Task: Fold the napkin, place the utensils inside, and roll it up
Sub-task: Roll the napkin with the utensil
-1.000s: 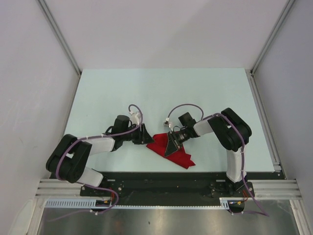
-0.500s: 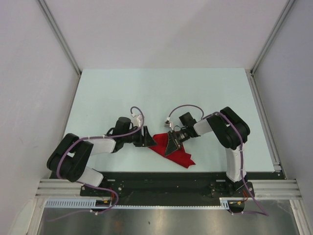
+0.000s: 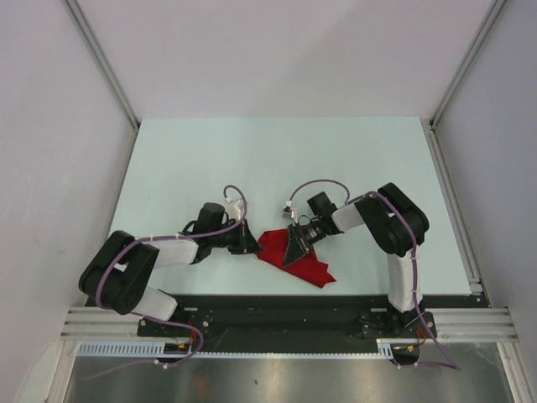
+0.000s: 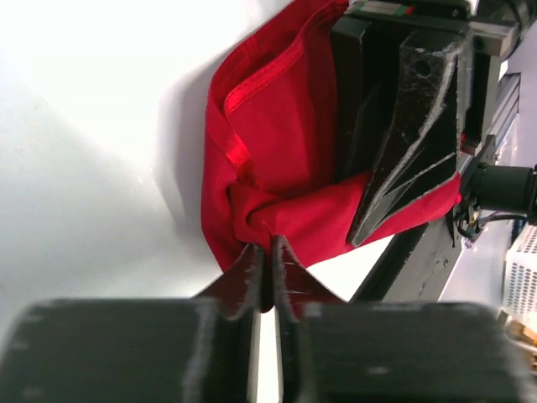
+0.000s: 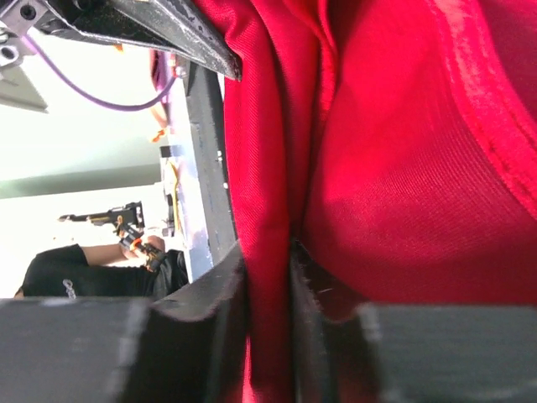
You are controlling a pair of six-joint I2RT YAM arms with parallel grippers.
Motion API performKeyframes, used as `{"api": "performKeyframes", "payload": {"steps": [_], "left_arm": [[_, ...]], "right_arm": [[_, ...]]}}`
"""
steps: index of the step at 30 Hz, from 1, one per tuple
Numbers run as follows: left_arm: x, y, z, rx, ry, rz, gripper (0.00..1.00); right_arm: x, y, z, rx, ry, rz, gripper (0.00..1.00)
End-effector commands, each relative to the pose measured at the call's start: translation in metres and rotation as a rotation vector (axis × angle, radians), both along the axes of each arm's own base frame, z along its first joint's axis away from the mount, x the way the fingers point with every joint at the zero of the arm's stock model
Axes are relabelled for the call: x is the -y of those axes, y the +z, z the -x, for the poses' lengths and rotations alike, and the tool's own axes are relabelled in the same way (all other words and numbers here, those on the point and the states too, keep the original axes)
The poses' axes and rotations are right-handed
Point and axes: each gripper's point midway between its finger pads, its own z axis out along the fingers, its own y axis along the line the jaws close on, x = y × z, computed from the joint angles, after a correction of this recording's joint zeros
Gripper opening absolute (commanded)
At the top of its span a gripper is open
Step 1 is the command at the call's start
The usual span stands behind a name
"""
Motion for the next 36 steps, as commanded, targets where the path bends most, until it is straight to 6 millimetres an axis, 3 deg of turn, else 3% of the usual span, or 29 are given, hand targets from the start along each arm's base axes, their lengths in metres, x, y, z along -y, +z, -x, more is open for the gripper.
{"api": "performKeyframes", "payload": {"steps": [1, 2, 6, 8, 9, 11, 12, 15, 19, 21, 30, 33, 35, 36], "left_arm": [[0.002, -0.004, -0.002, -0.018, -0.008, -0.022, 0.0], [0.001, -0.005, -0.003, -0.033, -0.005, -0.039, 0.0], [0.0, -0.009, -0.003, -0.066, -0.014, -0.075, 0.0], [0.0, -0.009, -0.003, -0.081, -0.024, -0.081, 0.0], [0.001, -0.009, -0.002, -0.087, -0.026, -0.082, 0.0], [0.001, -0.008, -0.003, -0.093, -0.031, -0.087, 0.0], [0.001, -0.008, -0.003, -0.096, -0.034, -0.09, 0.0], [0.002, -0.007, -0.005, -0.108, -0.041, -0.1, 0.0], [0.003, -0.006, -0.005, -0.128, -0.05, -0.103, 0.0], [0.004, -0.006, -0.005, -0.133, -0.055, -0.103, 0.0], [0.004, -0.004, -0.004, -0.144, -0.065, -0.111, 0.0], [0.005, -0.002, -0.006, -0.137, -0.065, -0.108, 0.0], [0.005, -0.001, -0.006, -0.139, -0.063, -0.107, 0.0], [0.006, 0.0, -0.007, -0.136, -0.061, -0.104, 0.0]], "right_arm": [[0.013, -0.029, -0.012, 0.087, -0.065, 0.169, 0.34], [0.013, -0.021, -0.017, 0.121, -0.077, 0.175, 0.46], [0.015, 0.007, -0.037, 0.257, -0.147, 0.217, 0.69], [0.021, 0.018, -0.051, 0.351, -0.214, 0.268, 0.75], [0.023, 0.038, -0.055, 0.424, -0.248, 0.255, 0.76], [0.033, 0.045, -0.066, 0.55, -0.306, 0.332, 0.79], [0.036, 0.063, -0.064, 0.636, -0.321, 0.328, 0.79], [0.039, 0.067, -0.049, 0.803, -0.287, 0.433, 0.83], [0.045, 0.048, -0.026, 0.879, -0.233, 0.601, 0.84], [0.038, 0.043, -0.013, 0.906, -0.205, 0.617, 0.84], [0.028, 0.015, 0.002, 0.961, -0.119, 0.711, 0.82], [0.027, 0.008, 0.007, 0.94, -0.083, 0.731, 0.77], [0.027, 0.004, 0.013, 0.913, -0.062, 0.739, 0.7], [0.029, 0.002, 0.015, 0.901, -0.054, 0.752, 0.63]]}}
